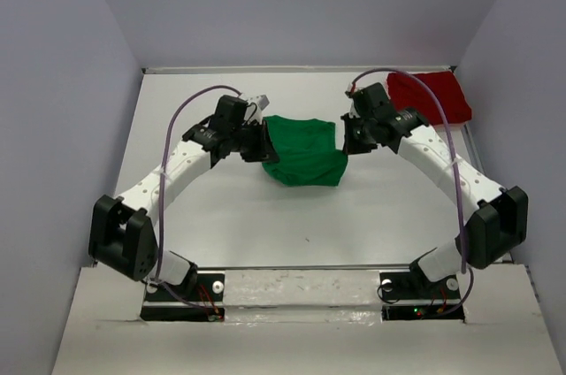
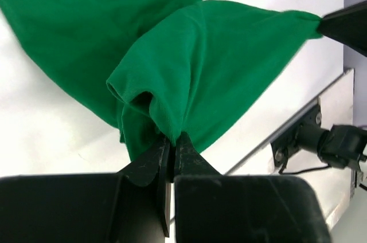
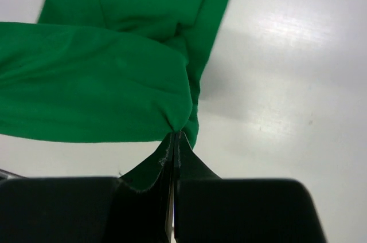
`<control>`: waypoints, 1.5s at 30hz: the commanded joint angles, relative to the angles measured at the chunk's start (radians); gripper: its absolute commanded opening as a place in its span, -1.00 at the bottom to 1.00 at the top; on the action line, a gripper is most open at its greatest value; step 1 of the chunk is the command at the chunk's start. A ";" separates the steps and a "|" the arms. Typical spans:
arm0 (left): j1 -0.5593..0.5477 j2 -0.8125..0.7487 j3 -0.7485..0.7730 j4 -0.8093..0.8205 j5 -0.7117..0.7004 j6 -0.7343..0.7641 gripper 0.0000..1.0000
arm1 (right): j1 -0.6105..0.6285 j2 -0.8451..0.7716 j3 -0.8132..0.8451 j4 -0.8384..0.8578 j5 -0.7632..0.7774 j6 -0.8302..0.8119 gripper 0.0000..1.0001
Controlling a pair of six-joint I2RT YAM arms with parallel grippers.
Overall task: Fold and stack the t-shirts
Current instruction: Fold the tshirt
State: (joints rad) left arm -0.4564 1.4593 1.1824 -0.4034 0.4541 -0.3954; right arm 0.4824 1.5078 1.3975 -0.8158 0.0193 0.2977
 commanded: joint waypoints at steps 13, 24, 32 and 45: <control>-0.153 -0.516 -0.426 0.060 -0.049 -0.260 -1.00 | 0.298 -0.245 -0.261 -0.115 0.119 0.302 -1.00; -0.166 -0.651 -0.518 0.021 -0.052 -0.322 -1.00 | 0.366 -0.245 -0.273 -0.152 0.134 0.353 -1.00; -0.215 -0.779 -0.552 -0.037 -0.090 -0.447 -0.52 | 0.482 -0.242 -0.270 -0.227 0.202 0.454 -0.12; -0.249 -0.849 -0.446 -0.235 -0.298 -0.517 0.75 | 0.507 -0.166 -0.206 -0.211 0.272 0.405 -0.09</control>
State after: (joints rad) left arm -0.7002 0.6178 0.6899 -0.6029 0.2218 -0.9012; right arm 0.9779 1.2934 1.1225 -1.0397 0.2203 0.7372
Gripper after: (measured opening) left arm 0.873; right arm 0.561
